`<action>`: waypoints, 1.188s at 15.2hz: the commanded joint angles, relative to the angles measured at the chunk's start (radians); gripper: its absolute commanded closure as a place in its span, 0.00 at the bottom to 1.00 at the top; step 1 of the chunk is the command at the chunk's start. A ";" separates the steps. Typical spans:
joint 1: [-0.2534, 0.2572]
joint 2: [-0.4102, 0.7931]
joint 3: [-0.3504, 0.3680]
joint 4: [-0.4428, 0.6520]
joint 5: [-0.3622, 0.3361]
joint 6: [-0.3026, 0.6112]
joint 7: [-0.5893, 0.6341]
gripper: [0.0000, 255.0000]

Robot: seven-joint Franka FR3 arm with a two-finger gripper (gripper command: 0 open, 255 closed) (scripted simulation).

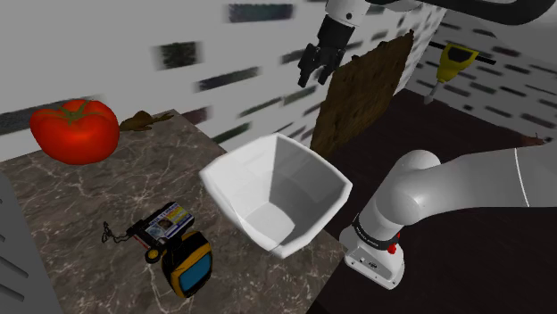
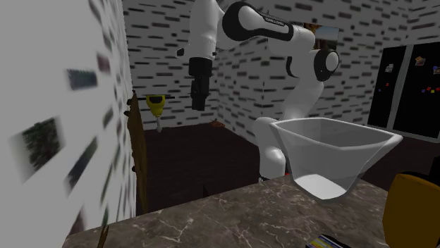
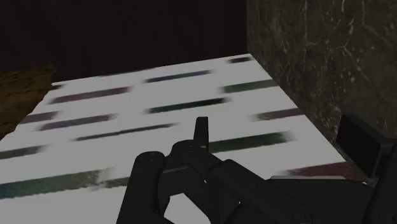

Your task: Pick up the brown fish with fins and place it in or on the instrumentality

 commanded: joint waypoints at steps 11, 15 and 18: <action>0.098 0.208 0.101 0.014 0.085 0.288 -0.005 0.00; 0.131 0.306 0.142 0.050 0.106 0.391 -0.009 0.00; 0.154 0.384 0.172 0.088 0.116 0.461 -0.011 0.00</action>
